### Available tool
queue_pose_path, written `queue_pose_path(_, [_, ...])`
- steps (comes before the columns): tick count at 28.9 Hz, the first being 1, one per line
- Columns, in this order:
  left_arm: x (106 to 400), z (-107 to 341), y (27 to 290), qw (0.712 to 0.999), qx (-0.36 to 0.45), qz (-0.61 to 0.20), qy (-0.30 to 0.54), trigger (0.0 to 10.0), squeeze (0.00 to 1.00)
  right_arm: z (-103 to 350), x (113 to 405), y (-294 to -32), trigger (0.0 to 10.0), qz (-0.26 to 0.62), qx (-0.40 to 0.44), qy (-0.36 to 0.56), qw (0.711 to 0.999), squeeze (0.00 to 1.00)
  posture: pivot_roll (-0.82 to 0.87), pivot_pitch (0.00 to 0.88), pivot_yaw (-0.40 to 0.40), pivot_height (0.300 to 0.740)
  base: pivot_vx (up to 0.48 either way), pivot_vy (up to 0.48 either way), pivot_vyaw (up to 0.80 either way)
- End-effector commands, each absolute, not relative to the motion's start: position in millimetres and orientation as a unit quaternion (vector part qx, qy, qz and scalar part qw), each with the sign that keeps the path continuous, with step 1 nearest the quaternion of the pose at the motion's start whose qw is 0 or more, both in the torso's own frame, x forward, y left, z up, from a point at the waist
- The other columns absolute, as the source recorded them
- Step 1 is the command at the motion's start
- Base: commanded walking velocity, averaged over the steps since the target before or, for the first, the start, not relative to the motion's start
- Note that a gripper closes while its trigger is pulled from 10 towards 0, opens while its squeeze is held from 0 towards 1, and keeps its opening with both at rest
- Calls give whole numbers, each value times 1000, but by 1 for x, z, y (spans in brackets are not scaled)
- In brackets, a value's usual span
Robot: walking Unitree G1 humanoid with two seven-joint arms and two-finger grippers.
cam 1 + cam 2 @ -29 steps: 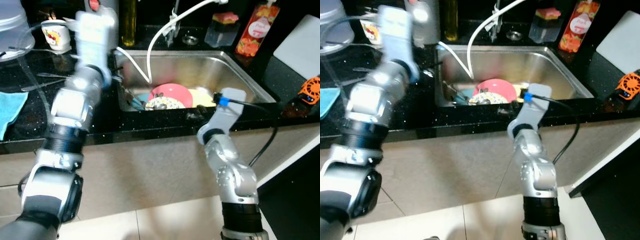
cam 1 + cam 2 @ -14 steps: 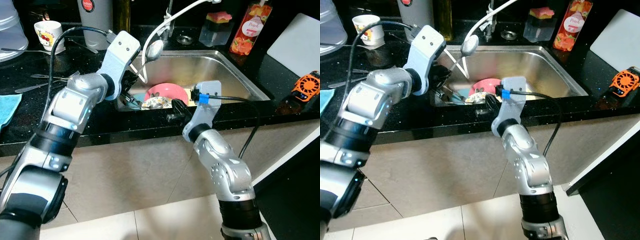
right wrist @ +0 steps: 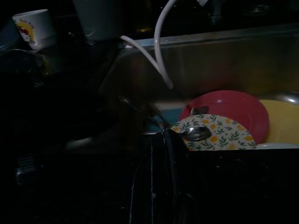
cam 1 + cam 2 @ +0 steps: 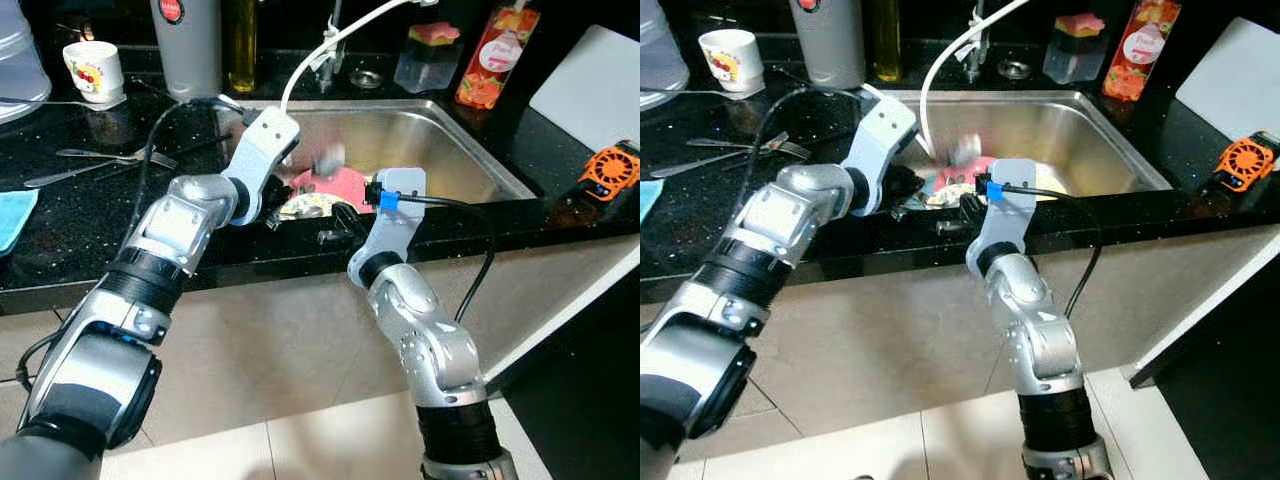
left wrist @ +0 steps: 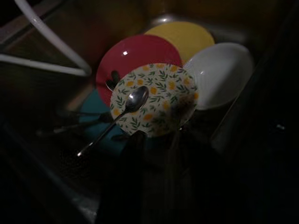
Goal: Kitchen organization
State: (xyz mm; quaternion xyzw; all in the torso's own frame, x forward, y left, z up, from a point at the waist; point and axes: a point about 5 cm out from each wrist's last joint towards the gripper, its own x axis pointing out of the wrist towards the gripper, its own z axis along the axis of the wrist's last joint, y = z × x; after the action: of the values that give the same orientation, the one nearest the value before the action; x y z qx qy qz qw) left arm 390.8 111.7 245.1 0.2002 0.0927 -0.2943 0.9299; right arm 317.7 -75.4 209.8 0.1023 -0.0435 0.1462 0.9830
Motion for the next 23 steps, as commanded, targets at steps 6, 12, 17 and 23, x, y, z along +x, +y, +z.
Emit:
queue_pose_path(6, [396, 265, 116, 952, 193, -232, 45, 10000, 0, 212, 320, -87, 10000, 120, 104, -51, 986, 0, 234, 41, -71, 740, 0, 0, 0])
queue_pose_path(12, [389, 275, 119, 953, 181, -240, 42, 10000, 0, 212, 319, -90, 10000, 113, 102, -53, 987, 0, 233, 51, -76, 740, 0, 0, 0])
queue_pose_path(17, [372, 271, 117, 942, 201, -269, 10, 10000, 0, 211, 318, -91, 10000, 114, 100, -51, 987, 0, 226, 56, -80, 740, 0, 0, 0])
queue_pose_path(23, [364, 273, 112, 945, 189, -263, -41, 10000, 0, 210, 319, -93, 10000, 109, 99, -49, 988, 0, 219, 61, -87, 740, 0, 0, 0])
